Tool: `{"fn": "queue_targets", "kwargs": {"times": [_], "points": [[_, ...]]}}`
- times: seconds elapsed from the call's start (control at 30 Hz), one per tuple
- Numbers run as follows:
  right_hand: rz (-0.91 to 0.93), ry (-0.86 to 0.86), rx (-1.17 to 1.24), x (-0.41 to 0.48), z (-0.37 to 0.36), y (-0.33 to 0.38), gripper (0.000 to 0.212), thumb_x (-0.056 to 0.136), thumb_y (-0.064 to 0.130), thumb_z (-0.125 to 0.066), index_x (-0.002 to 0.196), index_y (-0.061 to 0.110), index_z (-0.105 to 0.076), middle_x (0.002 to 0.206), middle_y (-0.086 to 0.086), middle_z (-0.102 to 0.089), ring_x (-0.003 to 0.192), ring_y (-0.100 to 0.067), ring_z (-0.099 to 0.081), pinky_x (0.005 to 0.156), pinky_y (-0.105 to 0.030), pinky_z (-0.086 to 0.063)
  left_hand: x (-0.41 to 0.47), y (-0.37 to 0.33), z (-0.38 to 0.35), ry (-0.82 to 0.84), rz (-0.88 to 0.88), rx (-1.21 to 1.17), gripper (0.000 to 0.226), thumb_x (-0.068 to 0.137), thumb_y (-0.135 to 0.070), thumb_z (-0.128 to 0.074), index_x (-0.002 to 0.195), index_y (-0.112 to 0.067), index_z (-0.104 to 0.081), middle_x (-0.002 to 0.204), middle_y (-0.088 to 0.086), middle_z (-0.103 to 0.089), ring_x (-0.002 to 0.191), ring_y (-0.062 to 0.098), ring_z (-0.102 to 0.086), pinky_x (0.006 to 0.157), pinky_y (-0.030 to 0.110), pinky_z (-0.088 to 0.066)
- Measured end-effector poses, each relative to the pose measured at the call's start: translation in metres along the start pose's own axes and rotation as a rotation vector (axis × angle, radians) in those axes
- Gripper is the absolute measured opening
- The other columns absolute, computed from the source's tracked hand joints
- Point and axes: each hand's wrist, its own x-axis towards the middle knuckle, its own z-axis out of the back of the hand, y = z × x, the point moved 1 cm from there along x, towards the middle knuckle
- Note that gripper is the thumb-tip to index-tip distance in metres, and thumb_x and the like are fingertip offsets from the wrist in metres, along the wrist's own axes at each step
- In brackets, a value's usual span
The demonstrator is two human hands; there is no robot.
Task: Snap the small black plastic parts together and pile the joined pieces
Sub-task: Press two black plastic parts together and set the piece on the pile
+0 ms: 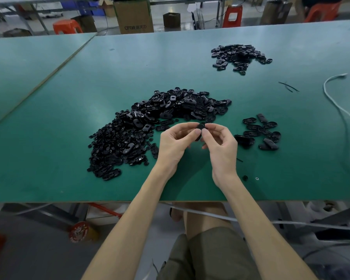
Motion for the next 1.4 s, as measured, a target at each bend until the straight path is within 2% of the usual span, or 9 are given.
{"fn": "queue_targets", "kwargs": {"times": [0.23,0.5,0.63,0.77,1.27,1.33,1.4], "points": [[0.014,0.004,-0.012,-0.0005,0.0001,0.0010,0.007,0.099,0.012,-0.069,0.101,0.014,-0.076,0.087,0.001,-0.077,0.081,-0.010,-0.069,0.065,-0.021,-0.053,-0.0028,-0.0033,-0.0019,0.048,-0.040,-0.001,0.016,0.089,-0.008,-0.079,0.104,-0.005,-0.078,0.094,0.002,-0.079,0.085,0.007,-0.071,0.071,0.013,-0.050],[0.004,-0.020,0.006,-0.0011,0.0005,0.0018,0.003,0.098,0.012,-0.071,0.096,0.011,-0.073,0.084,0.000,-0.075,0.077,-0.009,-0.070,0.064,-0.021,-0.054,-0.0027,-0.0024,-0.0017,0.017,-0.023,0.063,0.019,0.088,-0.016,-0.081,0.104,-0.009,-0.074,0.093,0.003,-0.077,0.087,0.010,-0.070,0.071,0.016,-0.051],[-0.008,-0.025,0.000,-0.0002,0.0004,0.0010,0.004,0.099,0.011,-0.069,0.097,0.012,-0.071,0.085,0.000,-0.076,0.078,-0.009,-0.072,0.065,-0.023,-0.055,-0.0028,-0.0035,-0.0029,0.035,-0.034,0.077,0.014,0.090,-0.017,-0.080,0.102,-0.011,-0.075,0.095,0.008,-0.078,0.089,0.016,-0.072,0.073,0.021,-0.053],[-0.023,-0.024,-0.019,0.0006,0.0013,0.0006,0.004,0.101,0.016,-0.068,0.099,0.013,-0.070,0.079,0.005,-0.077,0.068,-0.009,-0.066,0.068,-0.023,-0.056,-0.0027,-0.0050,-0.0033,0.053,-0.031,0.081,0.012,0.090,-0.014,-0.079,0.101,-0.013,-0.075,0.097,0.006,-0.078,0.092,0.019,-0.072,0.073,0.021,-0.053],[-0.044,-0.005,-0.054,0.0005,0.0007,0.0013,0.007,0.101,0.019,-0.067,0.098,0.014,-0.071,0.074,0.009,-0.075,0.062,-0.005,-0.061,0.067,-0.019,-0.053,-0.0031,-0.0070,-0.0034,0.049,-0.017,0.064,0.013,0.091,-0.009,-0.077,0.104,-0.010,-0.076,0.097,0.002,-0.079,0.090,0.012,-0.071,0.074,0.018,-0.053],[-0.042,-0.005,-0.056,0.0004,0.0005,0.0015,0.007,0.101,0.018,-0.068,0.097,0.015,-0.072,0.073,0.009,-0.075,0.063,-0.005,-0.061,0.068,-0.019,-0.053,-0.0030,-0.0066,-0.0035,0.049,-0.011,0.057,0.014,0.092,-0.008,-0.076,0.105,-0.007,-0.076,0.099,0.004,-0.079,0.093,0.016,-0.073,0.079,0.019,-0.053],[-0.038,0.001,-0.054,0.0001,0.0006,0.0018,0.007,0.100,0.016,-0.068,0.095,0.015,-0.072,0.073,0.009,-0.075,0.065,-0.004,-0.062,0.068,-0.019,-0.053,-0.0028,-0.0059,-0.0037,0.048,-0.006,0.053,0.015,0.093,-0.006,-0.075,0.107,-0.005,-0.076,0.104,0.010,-0.079,0.100,0.028,-0.074,0.086,0.024,-0.055]]}}
